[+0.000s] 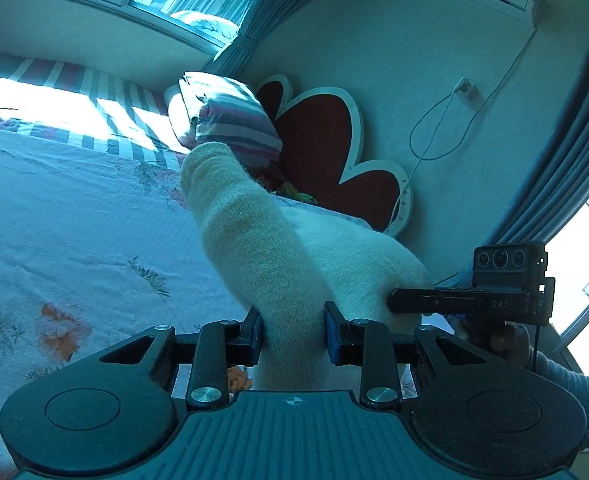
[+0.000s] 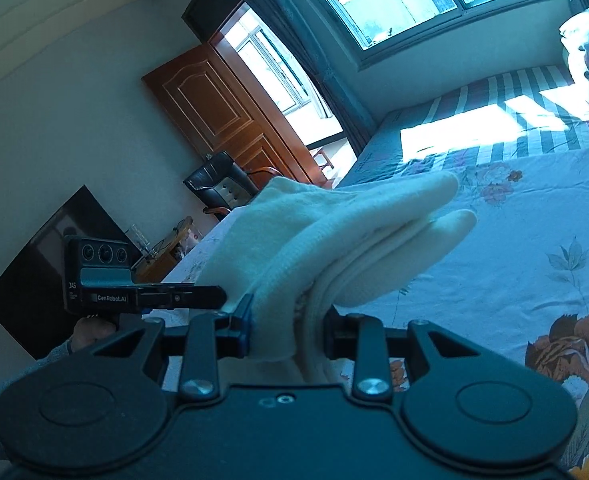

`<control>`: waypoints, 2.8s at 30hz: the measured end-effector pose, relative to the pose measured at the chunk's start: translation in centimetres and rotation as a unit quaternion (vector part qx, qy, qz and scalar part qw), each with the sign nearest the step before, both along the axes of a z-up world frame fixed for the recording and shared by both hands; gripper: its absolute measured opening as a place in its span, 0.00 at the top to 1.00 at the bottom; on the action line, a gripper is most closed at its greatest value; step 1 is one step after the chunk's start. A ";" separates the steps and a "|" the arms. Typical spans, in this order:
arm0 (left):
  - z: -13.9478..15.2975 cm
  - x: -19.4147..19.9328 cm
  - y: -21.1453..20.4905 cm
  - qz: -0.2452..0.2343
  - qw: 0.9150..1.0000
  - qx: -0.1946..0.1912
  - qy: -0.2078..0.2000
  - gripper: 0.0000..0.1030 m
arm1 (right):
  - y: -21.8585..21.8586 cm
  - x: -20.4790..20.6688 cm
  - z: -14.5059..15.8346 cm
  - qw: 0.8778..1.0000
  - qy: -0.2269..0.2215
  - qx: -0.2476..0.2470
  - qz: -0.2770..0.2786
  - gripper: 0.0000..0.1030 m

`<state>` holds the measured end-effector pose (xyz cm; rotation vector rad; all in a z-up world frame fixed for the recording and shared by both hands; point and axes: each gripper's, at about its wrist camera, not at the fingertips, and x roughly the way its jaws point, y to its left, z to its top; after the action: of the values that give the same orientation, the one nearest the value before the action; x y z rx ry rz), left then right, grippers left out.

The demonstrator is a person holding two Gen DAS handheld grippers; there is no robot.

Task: Fold small clothes

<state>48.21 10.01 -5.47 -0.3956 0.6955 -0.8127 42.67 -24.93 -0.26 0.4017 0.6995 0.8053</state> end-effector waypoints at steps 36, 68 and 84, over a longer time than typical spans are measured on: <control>-13.6 0.5 -1.4 -0.027 0.967 0.019 0.254 0.71 | 0.1 -0.1 -13.2 0.956 0.274 0.062 -0.084 0.86; 4.5 -15.7 -4.7 0.227 0.944 0.237 -0.045 0.00 | 4.5 -13.9 0.4 0.944 -0.027 -0.218 -0.248 0.08; 9.2 -36.3 -6.8 0.270 0.926 0.244 -0.104 0.00 | 7.3 -31.2 3.9 0.914 -0.121 -0.263 -0.284 0.06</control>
<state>11.96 3.22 3.70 -0.0351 0.5276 -0.1373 11.46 -17.67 3.68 0.0005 0.5000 0.0902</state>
